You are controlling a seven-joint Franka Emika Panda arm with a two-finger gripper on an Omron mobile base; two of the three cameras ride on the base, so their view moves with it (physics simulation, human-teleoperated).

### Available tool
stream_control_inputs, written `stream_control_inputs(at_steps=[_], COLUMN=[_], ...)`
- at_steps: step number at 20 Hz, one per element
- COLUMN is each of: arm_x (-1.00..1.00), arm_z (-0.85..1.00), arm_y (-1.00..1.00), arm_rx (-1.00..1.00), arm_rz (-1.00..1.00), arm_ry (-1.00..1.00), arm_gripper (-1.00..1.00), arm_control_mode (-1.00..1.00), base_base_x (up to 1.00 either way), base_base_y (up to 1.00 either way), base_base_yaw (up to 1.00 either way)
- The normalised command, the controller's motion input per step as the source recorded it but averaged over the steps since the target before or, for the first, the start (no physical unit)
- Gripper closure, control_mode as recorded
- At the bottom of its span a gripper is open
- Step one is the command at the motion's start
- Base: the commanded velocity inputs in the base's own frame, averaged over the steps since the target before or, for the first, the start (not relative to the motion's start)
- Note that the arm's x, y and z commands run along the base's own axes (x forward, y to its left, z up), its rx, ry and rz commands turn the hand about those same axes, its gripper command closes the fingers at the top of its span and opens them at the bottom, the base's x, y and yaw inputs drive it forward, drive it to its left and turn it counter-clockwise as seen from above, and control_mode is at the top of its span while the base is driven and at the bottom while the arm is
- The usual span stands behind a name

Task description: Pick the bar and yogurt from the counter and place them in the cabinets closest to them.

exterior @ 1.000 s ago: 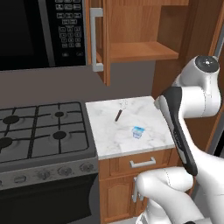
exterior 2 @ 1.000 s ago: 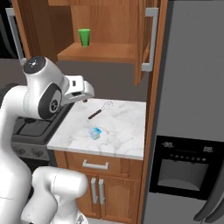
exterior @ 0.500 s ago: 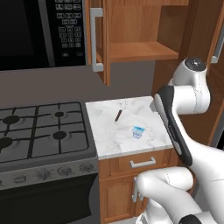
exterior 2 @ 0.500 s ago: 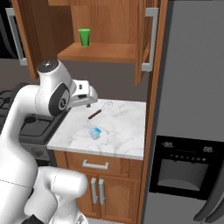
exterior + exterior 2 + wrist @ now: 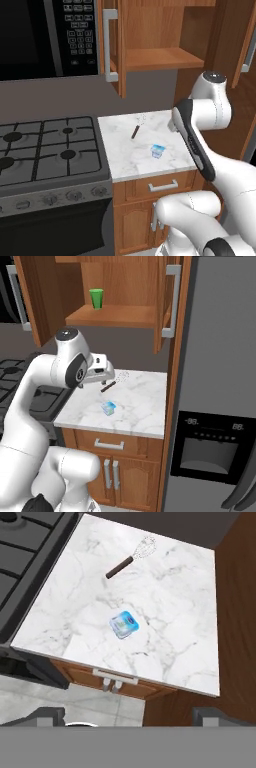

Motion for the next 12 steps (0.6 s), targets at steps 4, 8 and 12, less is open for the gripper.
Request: stream_control_inputs(at_steps=[4,8,12], arm_x=[0.19,0.19,0.2], arm_z=[-0.35,-0.36,-0.35], arm_y=[0.0,0.0,0.01], arm_rx=[0.04,0.05,0.01], arm_rz=[0.0,0.0,0.0], arm_ry=[0.05,0.02,0.0], arm_gripper=[-1.0,-1.0,-1.0], arm_control_mode=[-1.0,-1.0,-1.0], base_base_x=[0.0,0.0,0.0], base_base_y=[0.0,0.0,0.0], base_base_yaw=[0.0,0.0,0.0])
